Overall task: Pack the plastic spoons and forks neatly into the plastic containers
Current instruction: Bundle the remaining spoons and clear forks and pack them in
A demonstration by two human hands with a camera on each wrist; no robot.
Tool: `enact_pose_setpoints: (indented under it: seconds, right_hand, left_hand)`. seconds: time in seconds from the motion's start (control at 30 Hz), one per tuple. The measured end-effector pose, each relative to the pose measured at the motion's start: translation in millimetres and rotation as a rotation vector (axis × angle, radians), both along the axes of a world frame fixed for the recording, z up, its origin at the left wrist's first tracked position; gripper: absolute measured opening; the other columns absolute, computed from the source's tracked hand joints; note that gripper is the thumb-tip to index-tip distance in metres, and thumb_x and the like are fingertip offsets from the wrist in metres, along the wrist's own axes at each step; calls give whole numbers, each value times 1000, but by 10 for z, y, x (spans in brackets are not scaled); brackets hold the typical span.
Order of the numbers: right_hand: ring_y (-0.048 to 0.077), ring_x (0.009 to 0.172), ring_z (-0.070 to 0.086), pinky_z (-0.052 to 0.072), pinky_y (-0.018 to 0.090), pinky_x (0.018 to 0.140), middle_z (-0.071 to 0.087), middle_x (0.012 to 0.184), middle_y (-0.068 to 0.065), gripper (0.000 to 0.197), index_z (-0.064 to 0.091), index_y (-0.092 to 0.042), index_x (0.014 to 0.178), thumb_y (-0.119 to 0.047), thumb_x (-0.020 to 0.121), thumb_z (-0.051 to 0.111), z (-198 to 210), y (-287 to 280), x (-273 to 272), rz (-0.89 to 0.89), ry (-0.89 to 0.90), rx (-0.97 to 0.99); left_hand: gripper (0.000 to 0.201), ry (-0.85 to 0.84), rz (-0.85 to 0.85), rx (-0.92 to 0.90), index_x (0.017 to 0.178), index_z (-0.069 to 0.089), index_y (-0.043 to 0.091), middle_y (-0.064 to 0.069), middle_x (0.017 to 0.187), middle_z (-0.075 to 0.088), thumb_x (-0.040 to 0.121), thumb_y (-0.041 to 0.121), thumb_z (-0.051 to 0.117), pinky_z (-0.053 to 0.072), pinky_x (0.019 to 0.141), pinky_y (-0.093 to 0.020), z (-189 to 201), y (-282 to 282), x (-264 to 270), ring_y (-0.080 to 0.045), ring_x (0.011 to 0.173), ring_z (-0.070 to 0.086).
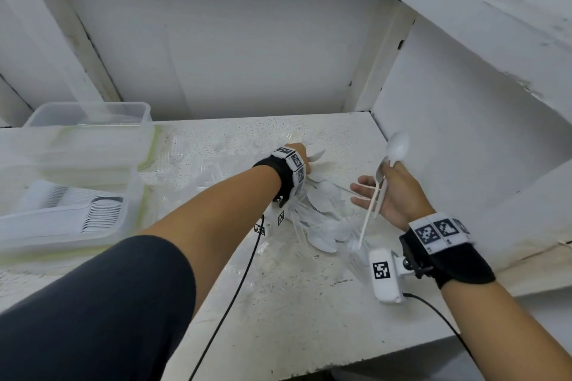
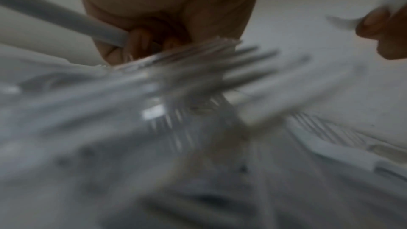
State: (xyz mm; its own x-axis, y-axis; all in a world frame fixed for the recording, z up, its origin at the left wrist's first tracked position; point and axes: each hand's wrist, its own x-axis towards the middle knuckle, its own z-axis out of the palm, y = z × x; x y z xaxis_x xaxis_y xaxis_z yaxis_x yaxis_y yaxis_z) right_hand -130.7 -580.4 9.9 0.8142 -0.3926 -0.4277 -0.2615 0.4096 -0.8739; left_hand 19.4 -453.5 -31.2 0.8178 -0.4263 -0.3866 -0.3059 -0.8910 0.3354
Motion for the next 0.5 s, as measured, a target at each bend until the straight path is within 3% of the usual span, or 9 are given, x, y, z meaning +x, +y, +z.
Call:
enact_pose_setpoints:
  seconds: [0.07,0.13,0.23,0.3,0.37,0.43,0.5]
  right_hand:
    - [23,53,66,58,43,52,56,77,14,15,36,-22,97,-36,101,34,-17,43,-20,18,5,30]
    - [18,44,60,56,36,47,53,73,13,16,33,-21,102,-37,101,34,-30,73,-22,27,41,-4]
    - [8,33,36,38,19,36,43,65,5,22,35,-23,92,-43,100,32,-48,84,16,67,86,-94]
    - [5,33,26,28,16,33,38,63,3,24,38,-23,90,-44,100,31,-41,89,73,91,99,-162]
    - [5,34,25,26,17,35,37,65,2,26,40,-20,89,-42,100,31,-31,85,139,108,108,-230]
    - [5,35,26,25,18,37,38,66,2,28,39,-17,87,-42,99,34,-10,75,204,114,116,-251]
    - [5,36,27,24,18,39,38,66,2,29,40,-16,85,-41,99,37,2,72,260,131,124,-253]
  left_hand:
    - [36,-7,1,-2,59,37,12,-1,57,37,90,23,51,26,45,-21,-18,12,27,-13,48,34]
    - [33,-4,-3,-20,59,37,12,-1,59,38,89,17,49,27,46,-22,-5,43,44,-13,49,34]
    - [19,-16,43,-166,79,48,9,-3,76,46,92,23,47,35,61,-26,71,148,51,-19,68,45]
    - [19,-58,104,-286,80,43,13,-4,86,48,94,25,45,36,68,-28,155,284,55,-22,77,47]
    - [23,-127,152,-362,71,37,17,-3,80,49,91,21,46,34,61,-28,244,443,50,-23,75,46]
    - [17,-180,198,-426,76,40,13,0,70,47,88,20,49,29,52,-27,340,604,34,-22,69,44]
    - [13,-198,225,-471,83,42,13,-3,74,55,86,20,52,29,50,-27,398,768,16,-23,67,45]
